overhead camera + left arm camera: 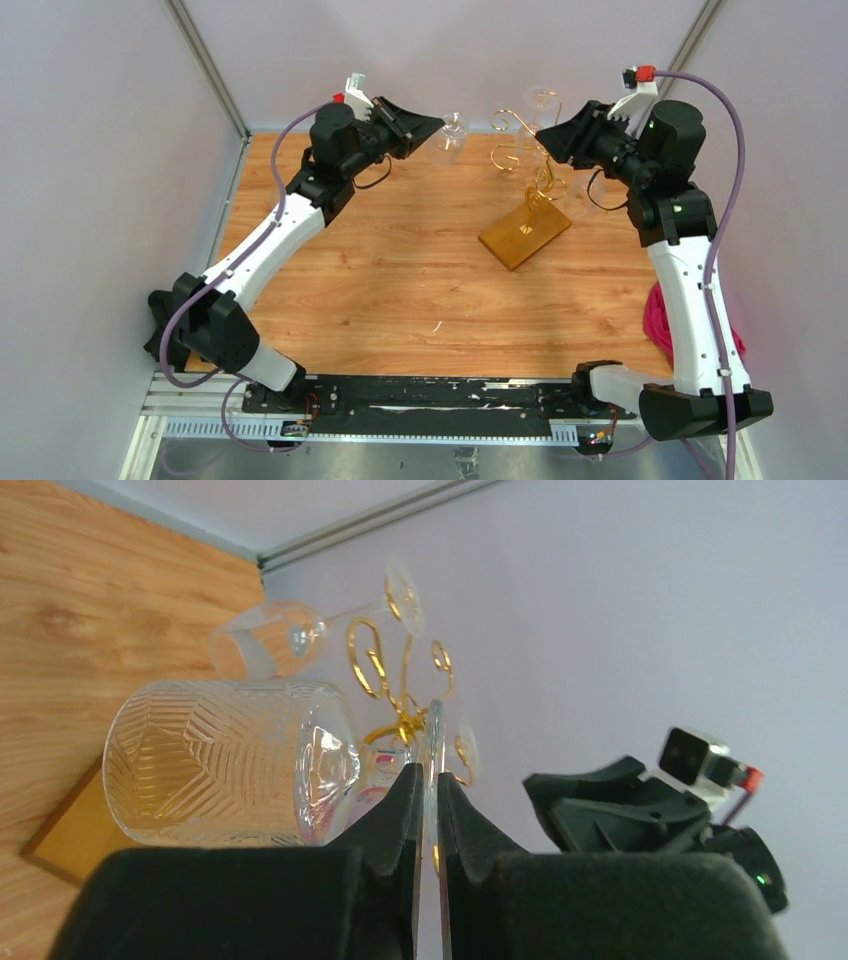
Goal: Take the wine glass off the wine glass rack
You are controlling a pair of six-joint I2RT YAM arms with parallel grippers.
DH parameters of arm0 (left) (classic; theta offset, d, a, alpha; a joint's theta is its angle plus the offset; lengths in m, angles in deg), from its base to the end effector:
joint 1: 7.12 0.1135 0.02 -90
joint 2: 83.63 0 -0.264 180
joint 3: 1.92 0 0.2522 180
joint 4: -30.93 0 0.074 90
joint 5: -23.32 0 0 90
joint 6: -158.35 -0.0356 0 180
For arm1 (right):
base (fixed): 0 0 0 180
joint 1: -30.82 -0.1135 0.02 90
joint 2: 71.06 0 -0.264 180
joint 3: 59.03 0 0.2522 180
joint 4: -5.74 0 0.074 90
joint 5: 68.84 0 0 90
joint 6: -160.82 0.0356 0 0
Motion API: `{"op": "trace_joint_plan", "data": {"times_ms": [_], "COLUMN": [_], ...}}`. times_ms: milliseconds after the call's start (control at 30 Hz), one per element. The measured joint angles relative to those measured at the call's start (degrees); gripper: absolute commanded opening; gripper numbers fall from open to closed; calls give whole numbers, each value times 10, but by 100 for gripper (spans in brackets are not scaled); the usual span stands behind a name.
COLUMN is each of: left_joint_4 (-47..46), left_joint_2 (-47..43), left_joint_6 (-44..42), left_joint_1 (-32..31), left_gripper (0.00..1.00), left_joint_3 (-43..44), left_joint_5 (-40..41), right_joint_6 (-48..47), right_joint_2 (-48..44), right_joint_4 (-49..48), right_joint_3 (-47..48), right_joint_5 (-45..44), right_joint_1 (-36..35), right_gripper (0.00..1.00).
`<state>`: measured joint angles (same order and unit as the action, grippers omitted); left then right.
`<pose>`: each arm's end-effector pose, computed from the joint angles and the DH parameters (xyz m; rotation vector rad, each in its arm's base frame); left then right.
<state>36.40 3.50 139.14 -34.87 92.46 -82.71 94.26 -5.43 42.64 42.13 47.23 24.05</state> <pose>0.3186 -0.1787 0.4124 -0.4058 1.7227 -1.5300 0.2189 0.0417 0.4980 -0.1264 1.6417 0.7676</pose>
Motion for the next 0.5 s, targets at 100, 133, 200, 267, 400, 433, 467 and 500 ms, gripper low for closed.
{"op": "trace_joint_plan", "data": {"times_ms": [100, 133, 200, 267, 400, 433, 467, 500], "left_joint_4": [-1, -5, -10, -15, -85, -109, -126, -147], "left_joint_2": [-25, -34, -59, -86, -125, -132, -135, -137], "left_joint_6": [-1, -1, 1, 5, 42, 56, 66, 79], "left_joint_1": [-1, -1, -1, -1, 5, 7, 8, 10], "left_gripper": [0, 0, 0, 0, 0, 0, 0, 0], "left_joint_3": [-1, -5, -16, -26, -58, -66, -71, -76], "left_joint_5": [-14, -18, -26, -35, -64, -74, -82, -91], "right_joint_6": [18, 25, 44, 65, 119, 135, 155, 178], "right_joint_2": [17, 20, 26, 30, 30, 30, 29, 28], "right_joint_4": [-31, -43, -73, -104, -189, -213, -246, -281], "right_joint_3": [-7, -13, -31, -46, -71, -77, -85, -94], "right_joint_5": [41, 53, 86, 115, 169, 181, 193, 206], "right_joint_1": [0, 0, 0, -1, -1, -1, -1, -1], "right_gripper": [48, 48, 49, 50, 58, 59, 60, 62]}}
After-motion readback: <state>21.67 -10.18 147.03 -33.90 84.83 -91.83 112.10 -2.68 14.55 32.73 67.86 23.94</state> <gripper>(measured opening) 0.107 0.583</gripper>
